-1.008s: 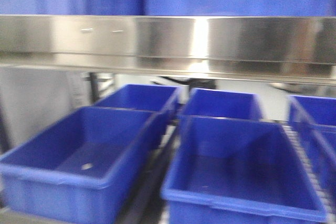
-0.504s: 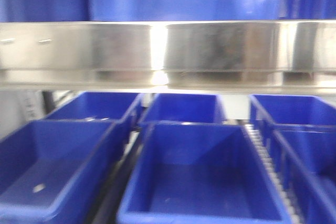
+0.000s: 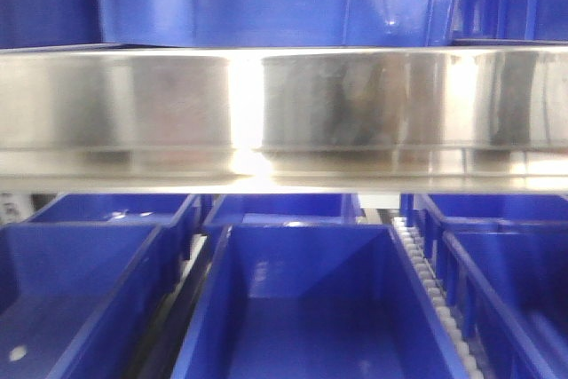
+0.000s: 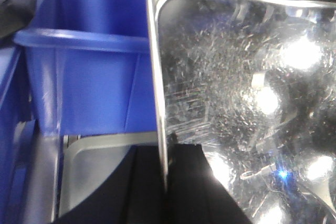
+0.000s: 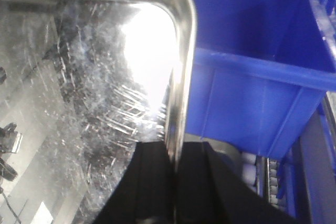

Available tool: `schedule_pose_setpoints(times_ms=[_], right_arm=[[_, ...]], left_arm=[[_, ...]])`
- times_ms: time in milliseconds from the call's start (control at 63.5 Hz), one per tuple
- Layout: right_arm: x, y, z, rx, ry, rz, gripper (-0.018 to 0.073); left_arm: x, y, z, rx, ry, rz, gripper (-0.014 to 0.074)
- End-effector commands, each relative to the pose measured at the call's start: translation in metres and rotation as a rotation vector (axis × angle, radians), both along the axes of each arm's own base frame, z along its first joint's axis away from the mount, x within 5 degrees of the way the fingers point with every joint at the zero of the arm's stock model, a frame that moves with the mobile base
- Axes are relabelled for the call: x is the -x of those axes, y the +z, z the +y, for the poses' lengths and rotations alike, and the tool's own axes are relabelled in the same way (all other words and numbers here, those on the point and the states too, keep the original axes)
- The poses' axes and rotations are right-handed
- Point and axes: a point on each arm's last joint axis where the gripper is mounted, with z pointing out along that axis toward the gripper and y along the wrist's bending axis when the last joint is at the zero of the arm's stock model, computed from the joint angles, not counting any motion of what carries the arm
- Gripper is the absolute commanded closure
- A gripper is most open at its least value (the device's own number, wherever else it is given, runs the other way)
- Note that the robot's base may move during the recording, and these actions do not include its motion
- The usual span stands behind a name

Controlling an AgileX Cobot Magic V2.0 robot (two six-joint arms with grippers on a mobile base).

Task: Stack silver trays without gaps
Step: 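Stop the base facing the shelf rail, tray still held in both grippers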

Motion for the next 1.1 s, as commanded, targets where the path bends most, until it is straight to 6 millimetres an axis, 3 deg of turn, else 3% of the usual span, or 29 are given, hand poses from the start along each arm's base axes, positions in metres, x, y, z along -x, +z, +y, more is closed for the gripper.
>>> schedule_pose_setpoints(times_ms=[0, 1086], right_arm=[[0.0024, 0.0194, 0.0201, -0.14, 0.149, -0.166, 0.0629], [0.0024, 0.0194, 0.0201, -0.14, 0.149, -0.166, 0.0629]], left_arm=[[0.0049, 0.0134, -0.0084, 0.098, -0.044, -0.066, 0.0615], [0.0049, 0.0134, -0.0084, 0.098, -0.044, -0.066, 0.0615]])
